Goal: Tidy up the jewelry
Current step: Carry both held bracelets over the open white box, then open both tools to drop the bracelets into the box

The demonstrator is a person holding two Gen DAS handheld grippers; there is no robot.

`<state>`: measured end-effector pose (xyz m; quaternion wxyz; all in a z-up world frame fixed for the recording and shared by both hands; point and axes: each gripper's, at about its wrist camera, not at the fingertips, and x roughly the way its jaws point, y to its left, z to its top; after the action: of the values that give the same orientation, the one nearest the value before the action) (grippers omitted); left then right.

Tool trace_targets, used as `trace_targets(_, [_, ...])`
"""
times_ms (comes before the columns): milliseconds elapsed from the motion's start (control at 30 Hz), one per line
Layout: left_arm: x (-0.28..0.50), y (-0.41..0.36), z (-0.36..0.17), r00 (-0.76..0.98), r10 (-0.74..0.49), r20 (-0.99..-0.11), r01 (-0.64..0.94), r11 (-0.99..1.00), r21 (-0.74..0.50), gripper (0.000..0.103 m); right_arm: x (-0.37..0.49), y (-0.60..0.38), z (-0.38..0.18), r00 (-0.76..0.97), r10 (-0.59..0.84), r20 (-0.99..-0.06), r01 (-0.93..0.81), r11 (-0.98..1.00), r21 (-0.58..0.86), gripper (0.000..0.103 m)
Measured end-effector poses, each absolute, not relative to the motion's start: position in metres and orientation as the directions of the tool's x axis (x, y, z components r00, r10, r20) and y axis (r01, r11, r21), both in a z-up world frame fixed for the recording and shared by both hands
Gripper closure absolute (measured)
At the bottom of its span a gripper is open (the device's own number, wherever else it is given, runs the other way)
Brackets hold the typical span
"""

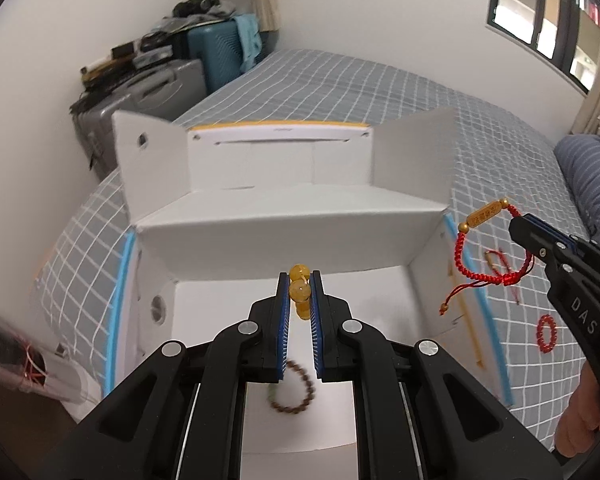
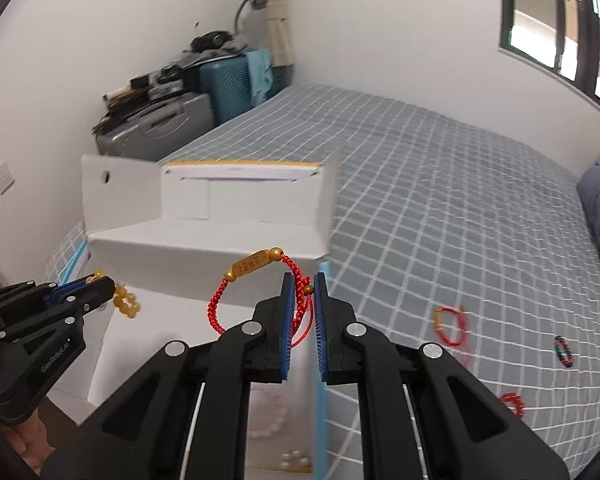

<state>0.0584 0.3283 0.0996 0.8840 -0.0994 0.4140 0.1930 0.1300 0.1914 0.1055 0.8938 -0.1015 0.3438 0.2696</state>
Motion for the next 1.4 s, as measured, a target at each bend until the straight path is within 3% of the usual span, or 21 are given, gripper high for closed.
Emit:
trace_targets(867, [0.046, 0.377, 0.006, 0.353, 0.212, -0.911, -0.505, 0.863, 0.005, 0.094, 0.136, 0.236, -0.004, 0.384, 0.271, -0.882, -0.572, 0.820, 0.003, 0.094])
trace_targets(1400, [0.042, 0.373, 0.004, 0.322, 0.240, -0.916, -0.526, 0.850, 0.037, 0.091, 0.137, 0.234, -0.008, 0.362, 0.242, -0.900, -0.567, 0.824, -0.007, 0.091])
